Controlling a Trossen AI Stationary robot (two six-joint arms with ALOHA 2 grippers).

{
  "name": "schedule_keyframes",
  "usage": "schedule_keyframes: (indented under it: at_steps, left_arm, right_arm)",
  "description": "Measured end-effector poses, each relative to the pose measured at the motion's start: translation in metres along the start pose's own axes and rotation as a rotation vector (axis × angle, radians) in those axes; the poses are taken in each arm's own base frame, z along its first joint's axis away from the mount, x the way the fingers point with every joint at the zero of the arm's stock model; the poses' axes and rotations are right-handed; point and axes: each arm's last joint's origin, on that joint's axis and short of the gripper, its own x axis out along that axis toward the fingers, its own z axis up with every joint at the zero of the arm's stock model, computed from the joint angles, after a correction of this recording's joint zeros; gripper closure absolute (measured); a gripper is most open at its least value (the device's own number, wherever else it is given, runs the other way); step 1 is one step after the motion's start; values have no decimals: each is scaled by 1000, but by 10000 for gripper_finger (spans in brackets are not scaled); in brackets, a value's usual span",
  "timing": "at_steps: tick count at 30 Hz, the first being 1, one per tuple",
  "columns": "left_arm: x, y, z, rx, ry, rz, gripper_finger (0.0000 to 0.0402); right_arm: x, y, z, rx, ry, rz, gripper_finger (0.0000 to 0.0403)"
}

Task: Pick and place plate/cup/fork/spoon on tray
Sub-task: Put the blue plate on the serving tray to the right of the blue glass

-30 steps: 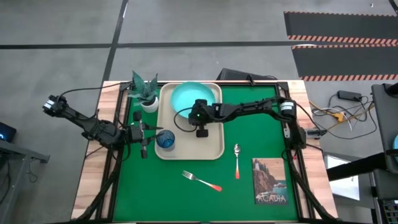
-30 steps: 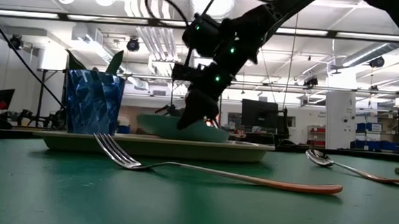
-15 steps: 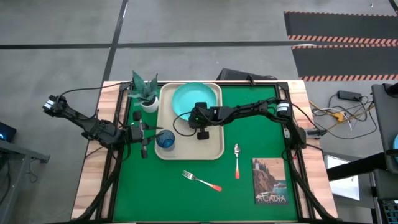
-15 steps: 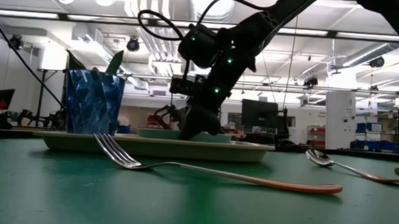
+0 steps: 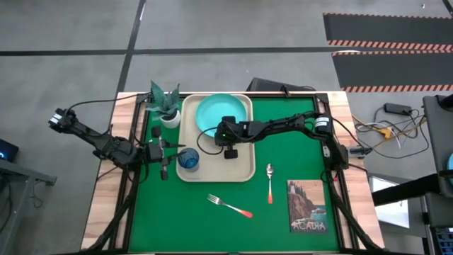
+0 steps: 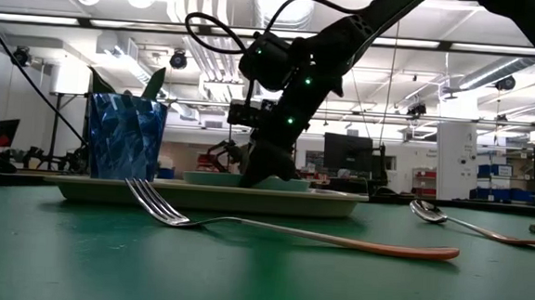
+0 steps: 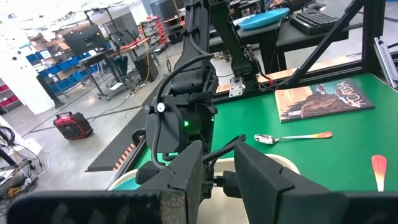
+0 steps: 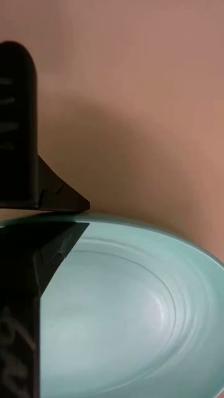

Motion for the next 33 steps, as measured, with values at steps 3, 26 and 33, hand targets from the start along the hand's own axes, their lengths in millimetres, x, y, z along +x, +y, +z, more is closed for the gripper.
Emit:
schedule_keyframes:
  at_steps: [3, 26, 33]
  left_arm:
    - [0, 0, 0, 0, 0, 0, 322]
    - [0, 0, 0, -1, 0, 0, 322]
    - [0, 0, 0, -6, 2, 0, 322]
  right_arm:
    - [0, 0, 0, 0, 0, 0, 394]
    - [-19, -6, 6, 54, -21, 2, 295]
    - [-50, -14, 16, 194, -87, 57, 265]
